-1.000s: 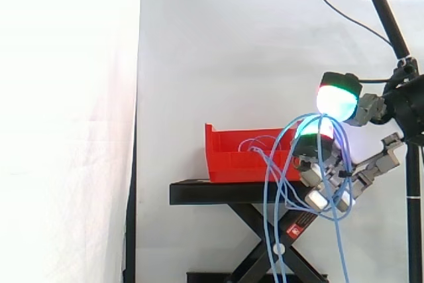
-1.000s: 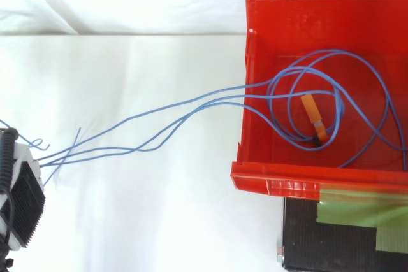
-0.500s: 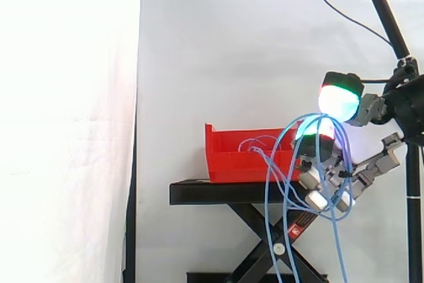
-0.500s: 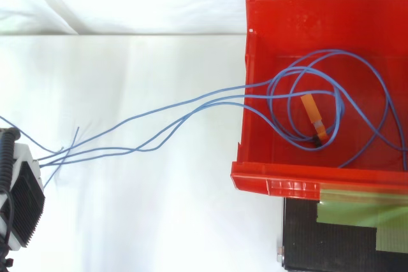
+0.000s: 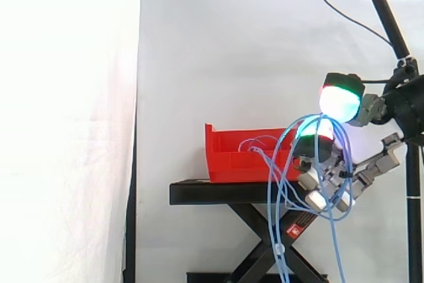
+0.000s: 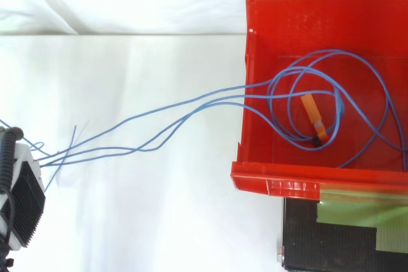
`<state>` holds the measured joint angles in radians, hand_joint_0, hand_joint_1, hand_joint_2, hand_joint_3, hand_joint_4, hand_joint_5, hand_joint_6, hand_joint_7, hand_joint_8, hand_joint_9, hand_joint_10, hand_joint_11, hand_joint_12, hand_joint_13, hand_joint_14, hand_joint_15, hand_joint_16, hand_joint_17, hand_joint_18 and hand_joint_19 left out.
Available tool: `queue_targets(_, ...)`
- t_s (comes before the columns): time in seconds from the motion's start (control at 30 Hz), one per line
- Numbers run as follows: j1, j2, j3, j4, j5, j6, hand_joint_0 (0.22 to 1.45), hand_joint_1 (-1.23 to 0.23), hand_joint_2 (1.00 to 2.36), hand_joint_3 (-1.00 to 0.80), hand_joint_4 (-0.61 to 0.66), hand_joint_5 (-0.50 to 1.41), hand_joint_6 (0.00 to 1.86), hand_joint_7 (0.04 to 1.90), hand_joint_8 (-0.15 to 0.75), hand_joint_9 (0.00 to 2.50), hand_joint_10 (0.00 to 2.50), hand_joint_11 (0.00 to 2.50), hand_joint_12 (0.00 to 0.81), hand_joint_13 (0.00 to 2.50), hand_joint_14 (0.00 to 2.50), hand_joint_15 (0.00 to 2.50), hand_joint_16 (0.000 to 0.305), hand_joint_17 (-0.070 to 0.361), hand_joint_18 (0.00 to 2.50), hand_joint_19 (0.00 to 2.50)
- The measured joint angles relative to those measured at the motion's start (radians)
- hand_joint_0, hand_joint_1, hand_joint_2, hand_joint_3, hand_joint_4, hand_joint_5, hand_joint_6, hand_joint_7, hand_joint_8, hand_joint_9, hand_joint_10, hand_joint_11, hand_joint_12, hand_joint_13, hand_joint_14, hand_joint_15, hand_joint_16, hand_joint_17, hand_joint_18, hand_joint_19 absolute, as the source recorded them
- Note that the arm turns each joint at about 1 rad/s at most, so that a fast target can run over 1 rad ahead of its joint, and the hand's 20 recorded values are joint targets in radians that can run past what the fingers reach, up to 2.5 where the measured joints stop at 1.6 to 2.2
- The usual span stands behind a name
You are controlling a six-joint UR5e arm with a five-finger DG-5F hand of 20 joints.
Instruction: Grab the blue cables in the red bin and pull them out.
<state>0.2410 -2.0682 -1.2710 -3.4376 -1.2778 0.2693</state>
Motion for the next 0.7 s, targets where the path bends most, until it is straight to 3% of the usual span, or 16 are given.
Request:
queue_targets(0.53, -0.006, 0.000, 0.000, 0.001, -0.002, -0.003, 0.64, -1.10, 1.00, -1.00, 0.25, 0.56, 0.98, 0.37, 0.248, 0.74, 0.03, 0.92, 0.360, 0.65, 0.03, 0.69, 0.059, 0.132, 0.60, 0.93)
queue_targets(0.7, -0.007, 0.000, 0.000, 0.001, -0.002, -0.003, 0.60, -1.01, 1.00, -1.00, 0.26, 0.63, 0.82, 0.42, 0.255, 0.75, 0.03, 0.91, 0.373, 0.66, 0.02, 0.69, 0.061, 0.138, 0.61, 0.94)
